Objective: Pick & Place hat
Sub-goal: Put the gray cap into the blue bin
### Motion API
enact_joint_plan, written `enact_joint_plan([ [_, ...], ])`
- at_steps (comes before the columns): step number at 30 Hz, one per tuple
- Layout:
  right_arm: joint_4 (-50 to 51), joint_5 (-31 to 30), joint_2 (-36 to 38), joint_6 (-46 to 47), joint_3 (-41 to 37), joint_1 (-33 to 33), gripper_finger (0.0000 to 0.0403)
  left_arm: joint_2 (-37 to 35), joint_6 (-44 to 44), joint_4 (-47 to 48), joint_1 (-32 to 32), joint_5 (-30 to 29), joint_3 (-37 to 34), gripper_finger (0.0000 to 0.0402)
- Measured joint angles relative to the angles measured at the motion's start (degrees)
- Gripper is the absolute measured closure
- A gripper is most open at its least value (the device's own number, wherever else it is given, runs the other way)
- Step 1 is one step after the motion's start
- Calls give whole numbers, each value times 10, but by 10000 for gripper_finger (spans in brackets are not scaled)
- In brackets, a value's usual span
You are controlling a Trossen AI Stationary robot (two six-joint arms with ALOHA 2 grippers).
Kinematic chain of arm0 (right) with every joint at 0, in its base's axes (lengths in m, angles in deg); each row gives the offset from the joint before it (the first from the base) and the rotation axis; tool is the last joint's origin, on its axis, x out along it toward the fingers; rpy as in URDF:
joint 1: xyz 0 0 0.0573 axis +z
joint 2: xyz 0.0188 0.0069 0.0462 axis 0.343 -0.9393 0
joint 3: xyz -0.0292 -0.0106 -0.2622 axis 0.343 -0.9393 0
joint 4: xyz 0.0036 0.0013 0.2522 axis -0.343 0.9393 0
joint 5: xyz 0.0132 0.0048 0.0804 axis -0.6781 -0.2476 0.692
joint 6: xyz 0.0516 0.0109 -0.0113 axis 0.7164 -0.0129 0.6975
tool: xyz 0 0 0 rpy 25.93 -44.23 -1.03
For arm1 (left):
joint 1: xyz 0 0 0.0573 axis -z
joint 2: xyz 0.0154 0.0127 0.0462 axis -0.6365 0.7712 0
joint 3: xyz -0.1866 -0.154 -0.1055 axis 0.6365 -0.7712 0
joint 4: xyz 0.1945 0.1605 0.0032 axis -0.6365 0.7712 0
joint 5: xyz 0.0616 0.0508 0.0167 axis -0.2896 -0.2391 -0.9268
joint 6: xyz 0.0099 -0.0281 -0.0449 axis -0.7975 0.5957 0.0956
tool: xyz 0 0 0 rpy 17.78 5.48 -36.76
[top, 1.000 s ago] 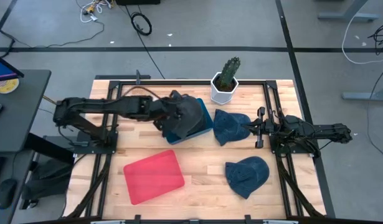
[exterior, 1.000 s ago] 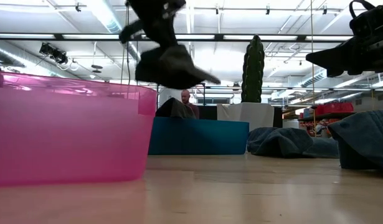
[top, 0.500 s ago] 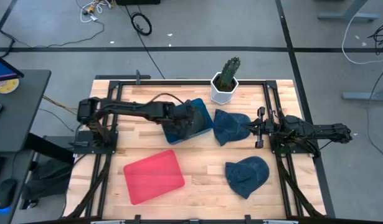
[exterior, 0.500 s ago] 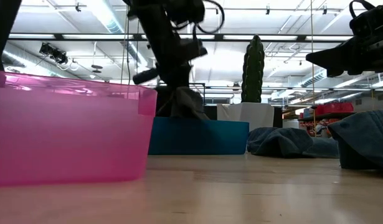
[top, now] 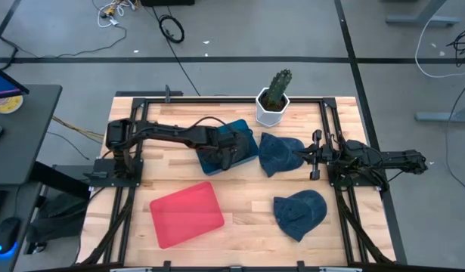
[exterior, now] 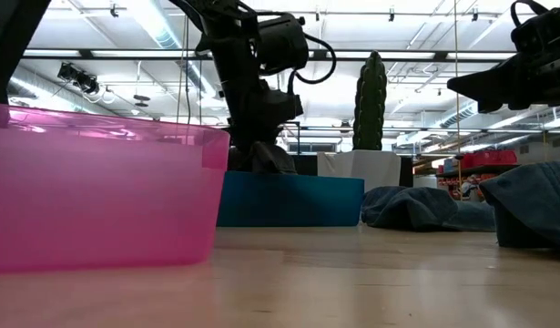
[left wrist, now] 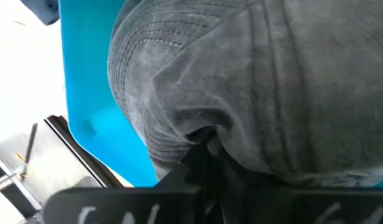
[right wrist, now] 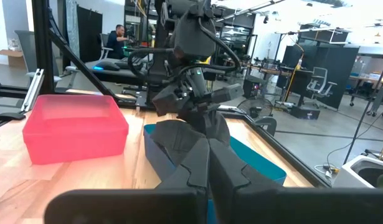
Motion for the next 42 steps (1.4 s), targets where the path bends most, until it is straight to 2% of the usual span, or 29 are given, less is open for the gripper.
enact_joint_plan([
  [5, 0, 0, 0, 0, 0, 0, 395, 0, 59, 2, 1, -4, 0, 366],
  [9, 0, 0, 0, 0, 0, 0, 395, 0, 84, 6, 8, -28, 0, 346],
  [14, 0, 0, 0, 0, 0, 0, 395, -8, 89, 16, 22, -53, -1, 288],
  [20, 0, 0, 0, 0, 0, 0, 395, -21, 92, 14, 48, -155, -1, 203],
  [23, 0, 0, 0, 0, 0, 0, 395, -28, 98, 10, 62, -197, -1, 179],
  [25, 0, 0, 0, 0, 0, 0, 395, -36, 103, 16, 70, -202, -1, 171],
  [32, 0, 0, 0, 0, 0, 0, 395, -63, 166, 36, 100, -195, 34, 166],
  [37, 0, 0, 0, 0, 0, 0, 395, -75, 236, 37, 104, -92, 71, 174],
  [40, 0, 0, 0, 0, 0, 0, 395, -75, 270, 34, 103, -33, 82, 212],
  [42, 0, 0, 0, 0, 0, 0, 395, -75, 277, 40, 103, -21, 82, 262],
])
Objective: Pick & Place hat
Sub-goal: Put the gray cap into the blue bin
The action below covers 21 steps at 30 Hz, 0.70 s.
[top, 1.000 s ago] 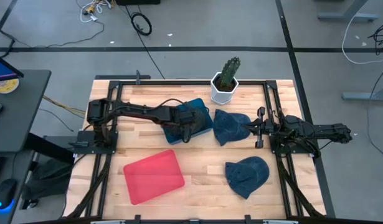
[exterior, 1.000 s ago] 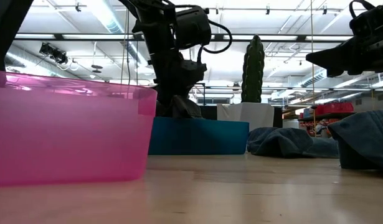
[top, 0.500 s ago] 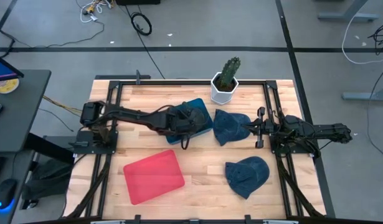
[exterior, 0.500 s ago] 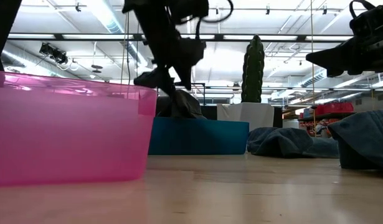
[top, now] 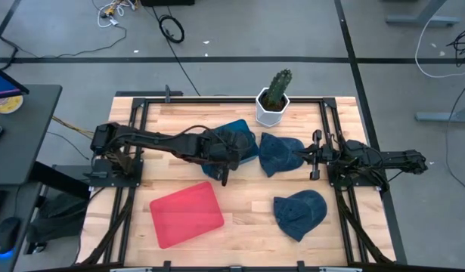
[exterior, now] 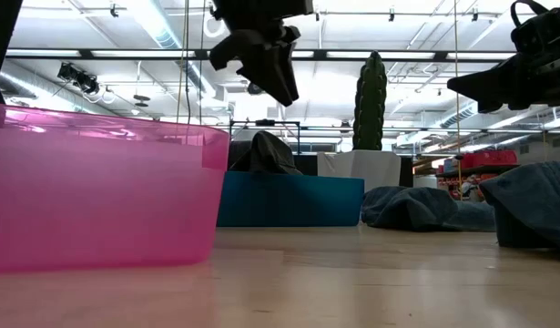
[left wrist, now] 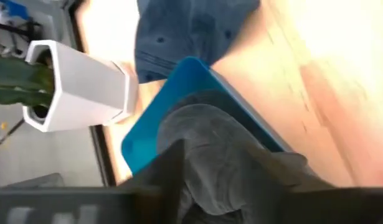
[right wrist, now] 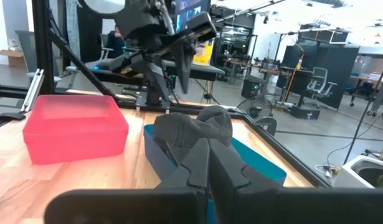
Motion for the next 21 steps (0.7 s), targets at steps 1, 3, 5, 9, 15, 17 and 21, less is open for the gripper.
enact_joint_plan([
  [1, 0, 0, 0, 0, 0, 0, 395, 1, 0, 4, 0, 5, 0, 294],
  [3, 0, 0, 0, 0, 0, 0, 395, 4, -10, 11, -1, 16, 0, 363],
  [5, 0, 0, 0, 0, 0, 0, 395, 4, -13, 12, -1, 27, -1, 387],
  [9, 0, 0, 0, 0, 0, 0, 395, 4, -5, 9, -5, 40, 0, 397],
  [15, 0, 0, 0, 0, 0, 0, 395, 4, 54, 34, -34, 73, -7, 399],
  [17, 0, 0, 0, 0, 0, 0, 395, 4, 65, 27, -43, 83, -22, 399],
  [21, 0, 0, 0, 0, 0, 0, 395, 7, 69, -15, -59, 98, -74, 400],
])
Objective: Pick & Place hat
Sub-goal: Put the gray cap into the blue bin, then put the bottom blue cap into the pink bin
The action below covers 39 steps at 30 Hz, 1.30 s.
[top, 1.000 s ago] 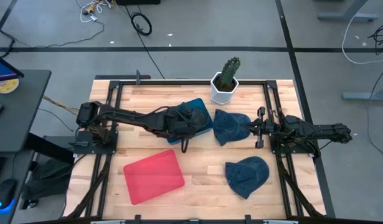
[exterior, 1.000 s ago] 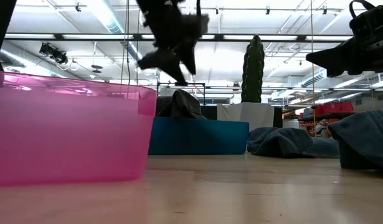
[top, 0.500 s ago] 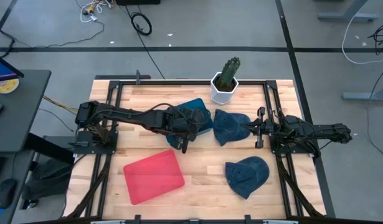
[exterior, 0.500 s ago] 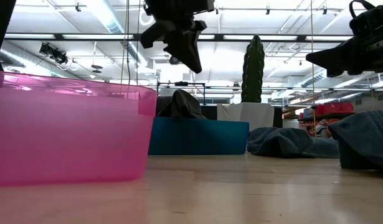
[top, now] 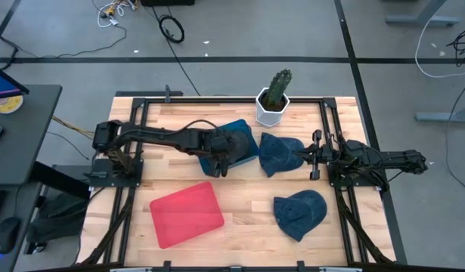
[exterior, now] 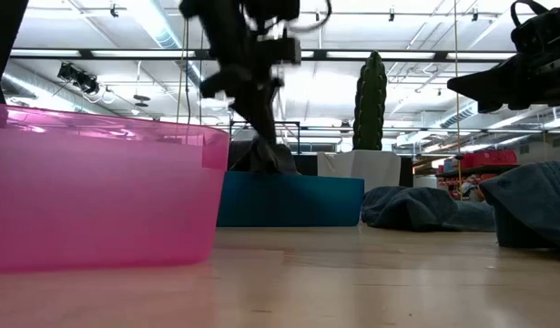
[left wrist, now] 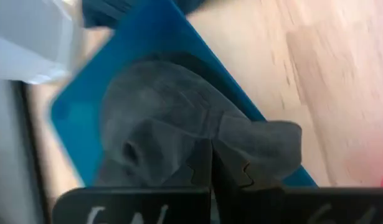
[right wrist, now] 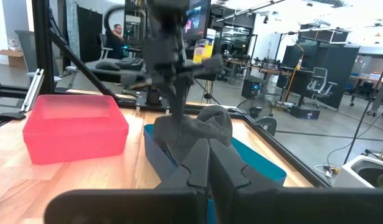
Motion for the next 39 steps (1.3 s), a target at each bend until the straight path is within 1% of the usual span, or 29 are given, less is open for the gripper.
enact_joint_plan([
  [2, 0, 0, 0, 0, 0, 0, 395, 3, 2, -22, -9, 28, -30, 400],
  [4, 0, 0, 0, 0, 0, 0, 395, 2, 10, -59, -16, 41, -63, 400],
  [6, 0, 0, 0, 0, 0, 0, 395, 2, 14, -85, -20, 41, -91, 400],
  [9, 0, 0, 0, 0, 0, 0, 395, 2, 29, -92, -24, 41, -115, 400],
  [13, 0, 0, 0, 0, 0, 0, 395, 2, 45, -135, -25, 42, -157, 400],
  [17, 0, 0, 0, 0, 0, 0, 395, 2, 50, -152, -23, 39, -170, 400],
  [21, 0, 0, 0, 0, 0, 0, 395, 1, 51, -152, -21, 27, -166, 399],
  [24, 0, 0, 0, 0, 0, 0, 395, 1, 50, -142, -14, 0, -143, 394],
  [28, 0, 0, 0, 0, 0, 0, 395, 1, 37, -127, 0, -17, -104, 385],
  [31, 0, 0, 0, 0, 0, 0, 395, 1, 37, -104, 10, -20, -73, 380],
  [35, 0, 0, 0, 0, 0, 0, 395, 1, 43, -51, 19, -24, -31, 377],
  [39, 0, 0, 0, 0, 0, 0, 395, 1, 63, -44, 20, -25, -8, 377],
])
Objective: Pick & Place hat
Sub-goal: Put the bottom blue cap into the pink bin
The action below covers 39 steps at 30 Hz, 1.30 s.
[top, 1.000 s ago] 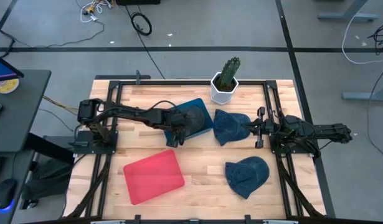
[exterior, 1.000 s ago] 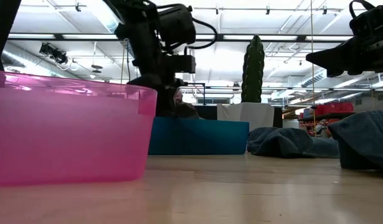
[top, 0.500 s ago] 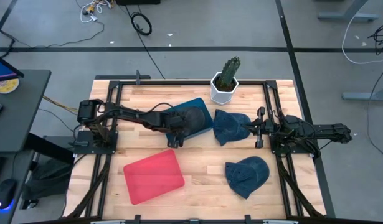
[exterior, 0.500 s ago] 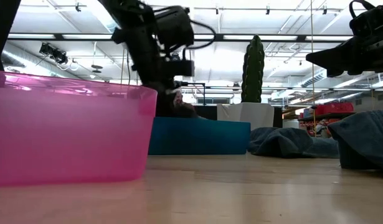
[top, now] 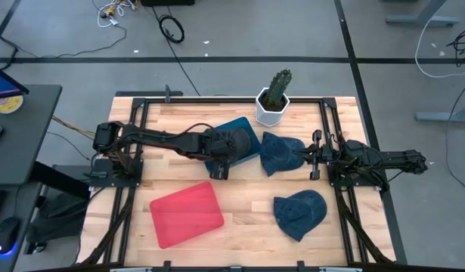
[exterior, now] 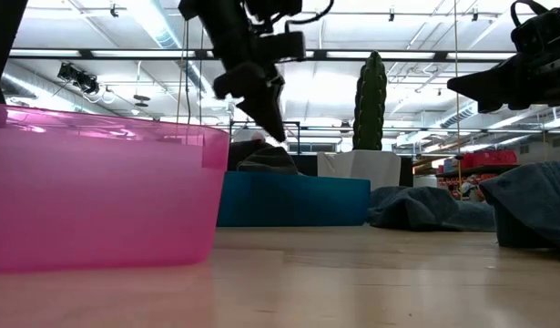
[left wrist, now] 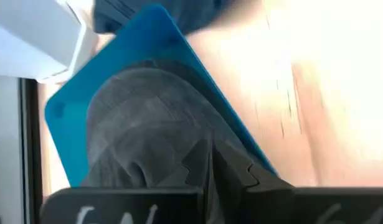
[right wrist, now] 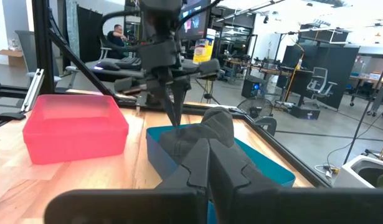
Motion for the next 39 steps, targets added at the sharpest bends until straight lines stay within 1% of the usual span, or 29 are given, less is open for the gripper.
enact_joint_plan([
  [3, 0, 0, 0, 0, 0, 0, 395, -1, 56, -7, 2, 0, 8, 376],
  [7, 0, 0, 0, 0, 0, 0, 395, -1, 199, 24, 7, 6, 8, 376],
  [10, 0, 0, 0, 0, 0, 0, 395, -1, 242, 46, 21, 5, -1, 376],
  [15, 0, 0, 0, 0, 0, 0, 395, -19, 234, 40, 47, -6, -3, 376],
  [17, 0, 0, 0, 0, 0, 0, 395, -32, 230, 21, 57, -11, -3, 376],
  [23, 0, 0, 0, 0, 0, 0, 395, -96, 210, -33, 100, -35, -2, 376],
  [28, 0, 0, 0, 0, 0, 0, 395, -133, 196, -28, 145, -52, -6, 376],
  [31, 0, 0, 0, 0, 0, 0, 395, -168, 172, -67, 168, -91, -51, 376],
  [34, 0, 0, 0, 0, 0, 0, 395, -224, 172, -104, 176, -130, -122, 376],
  [39, 0, 0, 0, 0, 0, 0, 395, -357, 172, -177, 175, -140, -241, 376],
])
